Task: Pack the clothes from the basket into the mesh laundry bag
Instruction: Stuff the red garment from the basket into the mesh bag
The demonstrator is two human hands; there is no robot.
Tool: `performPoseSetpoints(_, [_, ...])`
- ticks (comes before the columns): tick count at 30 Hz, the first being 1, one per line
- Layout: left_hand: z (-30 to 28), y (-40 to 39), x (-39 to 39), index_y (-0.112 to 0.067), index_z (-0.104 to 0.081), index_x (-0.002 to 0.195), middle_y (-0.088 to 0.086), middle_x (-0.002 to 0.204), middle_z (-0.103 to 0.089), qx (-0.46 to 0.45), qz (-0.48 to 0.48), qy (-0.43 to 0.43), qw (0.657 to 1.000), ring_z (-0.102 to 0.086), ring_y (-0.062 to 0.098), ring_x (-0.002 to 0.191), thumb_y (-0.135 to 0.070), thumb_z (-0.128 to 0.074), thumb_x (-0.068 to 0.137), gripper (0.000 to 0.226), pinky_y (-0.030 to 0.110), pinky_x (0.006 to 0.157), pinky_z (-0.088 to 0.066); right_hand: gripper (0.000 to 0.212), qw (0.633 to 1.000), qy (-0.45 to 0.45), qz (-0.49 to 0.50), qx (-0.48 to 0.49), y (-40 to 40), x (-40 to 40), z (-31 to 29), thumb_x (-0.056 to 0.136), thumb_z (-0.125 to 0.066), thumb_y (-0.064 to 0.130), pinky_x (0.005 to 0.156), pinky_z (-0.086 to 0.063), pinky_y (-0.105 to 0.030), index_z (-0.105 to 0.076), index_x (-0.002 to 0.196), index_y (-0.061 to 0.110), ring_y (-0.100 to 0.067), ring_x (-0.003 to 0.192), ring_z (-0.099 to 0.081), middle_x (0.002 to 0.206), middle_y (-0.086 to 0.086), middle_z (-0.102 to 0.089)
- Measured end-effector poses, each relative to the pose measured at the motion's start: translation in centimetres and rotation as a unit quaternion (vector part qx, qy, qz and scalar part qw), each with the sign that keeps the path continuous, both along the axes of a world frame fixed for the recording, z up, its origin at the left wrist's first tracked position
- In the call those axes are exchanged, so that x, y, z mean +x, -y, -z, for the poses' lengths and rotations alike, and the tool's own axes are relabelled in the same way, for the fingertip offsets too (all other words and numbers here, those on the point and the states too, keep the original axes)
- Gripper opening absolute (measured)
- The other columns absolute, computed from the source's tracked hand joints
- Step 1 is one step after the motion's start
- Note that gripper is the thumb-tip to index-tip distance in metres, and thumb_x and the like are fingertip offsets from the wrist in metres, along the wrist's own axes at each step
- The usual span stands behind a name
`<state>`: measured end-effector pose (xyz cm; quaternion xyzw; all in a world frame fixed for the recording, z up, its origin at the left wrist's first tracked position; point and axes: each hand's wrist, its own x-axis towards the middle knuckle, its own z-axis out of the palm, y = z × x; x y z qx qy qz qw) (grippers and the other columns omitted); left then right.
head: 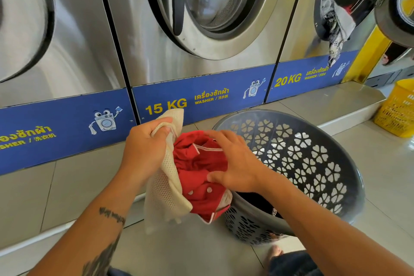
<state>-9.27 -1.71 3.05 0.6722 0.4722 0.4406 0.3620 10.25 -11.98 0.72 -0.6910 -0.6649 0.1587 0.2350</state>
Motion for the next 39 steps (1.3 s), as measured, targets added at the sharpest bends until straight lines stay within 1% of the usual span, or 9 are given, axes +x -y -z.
performPoseSetpoints(3, [0.2,0.3,0.6,-0.03,-0.073,0.106,-0.024,0.107,-0.061,-0.006,0.016,-0.004,1.0,-0.057,0.001,0.099,-0.022,-0.056,0.09,0.025,0.021,0.086,-0.041,0.1,0.997,0.008,0.002,-0.074,-0.1,-0.6,1.9,0.066,-0.077,0.036,0.11,-0.04,-0.049,-0.025,0.151,0.046,-0.033,0.134,-0.037,0.149,-0.004,-0.031])
performPoseSetpoints(9, [0.4,0.2,0.7,-0.033,-0.073,0.107,-0.022,0.109,-0.064,-0.031,0.013,0.001,0.999,-0.058,0.002,0.101,-0.024,-0.055,0.09,0.026,0.022,0.084,-0.042,0.042,0.988,0.142,0.035,0.041,-1.3,-1.6,2.7,0.071,-0.059,0.026,0.073,-0.051,-0.038,-0.058,0.113,0.027,-0.031,0.106,-0.053,0.117,-0.001,-0.051])
performPoseSetpoints(13, [0.6,0.4,0.9,-0.03,-0.072,0.109,-0.02,0.113,-0.065,-0.028,0.032,0.008,0.999,-0.058,-0.002,0.103,-0.024,-0.056,0.09,0.026,0.014,0.083,-0.039,0.035,0.986,-0.031,0.098,0.133,-1.5,-2.2,0.7,0.069,-0.061,0.021,0.073,-0.048,-0.03,-0.064,0.103,0.027,-0.018,0.086,-0.06,0.099,0.006,-0.058])
performPoseSetpoints(17, [0.5,0.6,0.8,-0.031,-0.073,0.106,-0.027,0.105,-0.065,-0.022,0.032,0.04,0.998,-0.054,-0.017,0.097,-0.026,-0.056,0.09,0.024,0.005,0.078,-0.037,0.057,0.96,-0.25,0.054,0.113,-1.0,-3.7,-0.1,0.071,-0.058,0.007,0.069,-0.052,-0.021,-0.055,0.121,0.035,-0.002,0.077,-0.065,0.092,0.017,-0.067])
performPoseSetpoints(21, [0.7,1.3,0.3,-0.041,-0.073,0.097,-0.032,0.096,-0.065,-0.032,0.034,0.05,0.998,-0.057,-0.016,0.092,-0.027,-0.055,0.091,0.023,0.007,0.071,-0.041,0.034,0.983,-0.18,-0.025,0.026,-0.3,-4.8,1.4,0.071,-0.052,0.002,0.063,-0.05,-0.03,-0.061,0.097,0.024,-0.01,0.065,-0.058,0.075,0.008,-0.064])
performPoseSetpoints(24, [0.8,1.5,0.1,-0.036,-0.072,0.106,-0.026,0.1,-0.066,-0.053,0.019,0.079,0.995,-0.063,-0.001,0.092,-0.028,-0.055,0.092,0.024,0.013,0.069,-0.049,0.028,0.989,0.025,-0.144,-0.003,-0.3,-6.2,2.8,0.076,-0.06,0.013,0.075,-0.053,-0.043,-0.062,0.103,0.018,-0.023,0.096,-0.058,0.103,0.0,-0.065])
performPoseSetpoints(27, [0.6,1.6,-0.3,-0.041,-0.071,0.104,-0.03,0.1,-0.063,-0.053,0.007,0.078,0.996,-0.059,-0.004,0.091,-0.03,-0.055,0.093,0.023,0.005,0.059,-0.044,0.047,0.948,0.232,-0.205,-0.071,-0.7,-7.5,4.2,0.081,-0.069,0.036,0.086,-0.049,-0.042,-0.059,0.124,0.018,-0.028,0.124,-0.044,0.126,-0.002,-0.059])
performPoseSetpoints(35, [0.7,0.6,-2.1,-0.04,-0.071,0.106,-0.028,0.104,-0.061,-0.051,-0.002,0.048,0.998,-0.055,-0.008,0.092,-0.029,-0.054,0.093,0.024,0.014,0.069,-0.042,0.069,0.992,-0.043,-0.081,-0.082,-0.7,-6.2,2.5,0.076,-0.061,0.015,0.092,-0.052,-0.048,-0.032,0.138,0.026,-0.028,0.11,-0.057,0.126,-0.004,-0.057])
performPoseSetpoints(39, [1.2,0.9,-2.0,-0.036,-0.072,0.109,-0.02,0.107,-0.065,-0.067,0.011,0.043,0.997,-0.058,-0.006,0.093,-0.027,-0.054,0.094,0.025,0.013,0.068,-0.043,0.092,0.993,-0.06,-0.096,-0.038,-0.6,-6.1,3.0,0.075,-0.067,0.021,0.11,-0.042,-0.041,-0.019,0.153,0.029,-0.021,0.138,-0.041,0.161,0.009,-0.023])
